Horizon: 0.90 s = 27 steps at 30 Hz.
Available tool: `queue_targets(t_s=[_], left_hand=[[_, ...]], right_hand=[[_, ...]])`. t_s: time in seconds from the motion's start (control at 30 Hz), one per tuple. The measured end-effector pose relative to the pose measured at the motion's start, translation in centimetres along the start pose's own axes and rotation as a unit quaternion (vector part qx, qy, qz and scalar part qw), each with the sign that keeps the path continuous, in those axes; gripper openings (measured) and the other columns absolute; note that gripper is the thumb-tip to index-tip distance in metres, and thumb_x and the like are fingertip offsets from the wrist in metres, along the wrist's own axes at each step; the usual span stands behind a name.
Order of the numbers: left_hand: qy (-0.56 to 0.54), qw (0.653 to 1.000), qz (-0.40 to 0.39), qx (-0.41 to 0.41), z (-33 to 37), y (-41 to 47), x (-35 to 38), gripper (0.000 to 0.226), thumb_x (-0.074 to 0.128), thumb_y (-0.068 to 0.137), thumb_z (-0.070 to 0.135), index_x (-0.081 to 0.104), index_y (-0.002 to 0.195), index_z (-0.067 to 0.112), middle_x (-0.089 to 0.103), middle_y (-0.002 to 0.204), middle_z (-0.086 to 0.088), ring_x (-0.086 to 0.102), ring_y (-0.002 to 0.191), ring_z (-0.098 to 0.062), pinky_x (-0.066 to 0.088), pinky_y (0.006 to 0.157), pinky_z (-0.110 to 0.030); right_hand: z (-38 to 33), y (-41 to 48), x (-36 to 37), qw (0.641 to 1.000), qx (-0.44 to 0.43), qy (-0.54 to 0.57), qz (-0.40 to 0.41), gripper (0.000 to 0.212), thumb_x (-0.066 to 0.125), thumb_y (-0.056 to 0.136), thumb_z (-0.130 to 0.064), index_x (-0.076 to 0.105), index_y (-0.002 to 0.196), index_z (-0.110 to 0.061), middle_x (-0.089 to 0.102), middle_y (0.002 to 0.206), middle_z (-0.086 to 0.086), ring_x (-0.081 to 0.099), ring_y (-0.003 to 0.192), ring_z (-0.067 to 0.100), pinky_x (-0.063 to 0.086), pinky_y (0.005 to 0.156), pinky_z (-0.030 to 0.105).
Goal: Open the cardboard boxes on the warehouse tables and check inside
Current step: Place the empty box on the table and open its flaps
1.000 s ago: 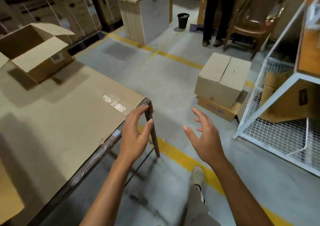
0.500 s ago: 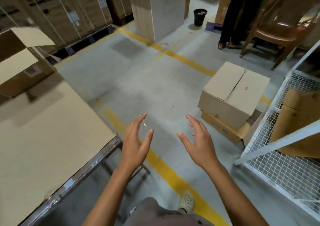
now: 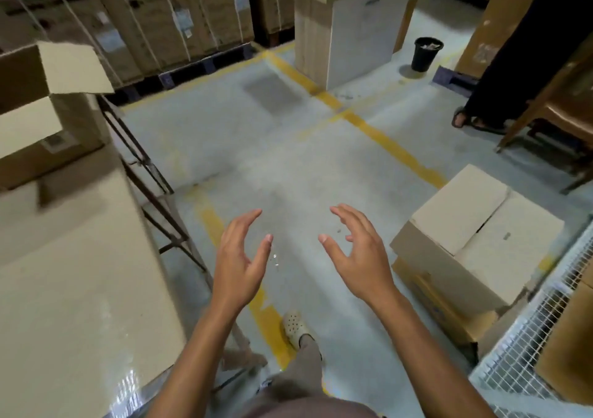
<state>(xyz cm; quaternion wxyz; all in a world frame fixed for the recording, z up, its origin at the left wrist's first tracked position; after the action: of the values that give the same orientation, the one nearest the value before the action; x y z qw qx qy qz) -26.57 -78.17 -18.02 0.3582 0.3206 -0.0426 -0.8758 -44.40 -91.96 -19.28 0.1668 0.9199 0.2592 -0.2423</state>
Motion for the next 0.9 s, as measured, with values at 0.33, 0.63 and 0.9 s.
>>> queue_targets(t_s=[0.33,0.63,0.9], left_hand=[[0.035,0.994,0.106,-0.018,-6.0,16.5,-3.7,0.044,0.056,0.095,0.033,0.055,0.136,0.016,0.056,0.132,0.006,0.054,0.126,-0.019,0.047,0.101,-0.051],[0.085,0.974,0.187,-0.090,-10.5,25.0,-7.1,0.044,0.058,0.095,0.026,0.054,0.138,0.016,0.057,0.137,0.000,0.050,0.131,-0.017,0.043,0.106,-0.049],[0.138,0.931,0.308,-0.141,-15.1,33.8,-10.5,0.043,0.059,0.094,0.019,0.056,0.136,0.012,0.058,0.133,0.003,0.052,0.127,-0.015,0.046,0.102,-0.048]], right_hand=[[-3.4,21.0,8.3,0.993,-0.084,0.027,-0.080,0.055,0.057,0.087,-0.052,0.055,0.136,-0.026,0.052,0.141,-0.007,0.052,0.127,0.015,0.050,0.099,0.048],[-7.5,33.4,17.5,0.970,-0.130,0.096,-0.183,0.052,0.061,0.087,-0.043,0.055,0.136,-0.026,0.054,0.135,-0.011,0.055,0.114,0.002,0.054,0.089,0.032],[-10.8,46.5,26.2,0.929,-0.216,0.125,-0.274,0.052,0.063,0.088,-0.040,0.057,0.136,-0.022,0.057,0.133,-0.007,0.056,0.119,0.008,0.053,0.094,0.039]])
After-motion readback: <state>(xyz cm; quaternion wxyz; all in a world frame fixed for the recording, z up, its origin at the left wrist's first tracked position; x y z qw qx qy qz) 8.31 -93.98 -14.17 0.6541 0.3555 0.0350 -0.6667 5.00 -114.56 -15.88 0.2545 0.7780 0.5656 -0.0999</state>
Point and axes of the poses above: each hand's wrist, its own y-axis towards the middle knuckle, its own x-axis out of the palm, z = x × y, the point moved 5 cm from there along y, towards the middle knuckle
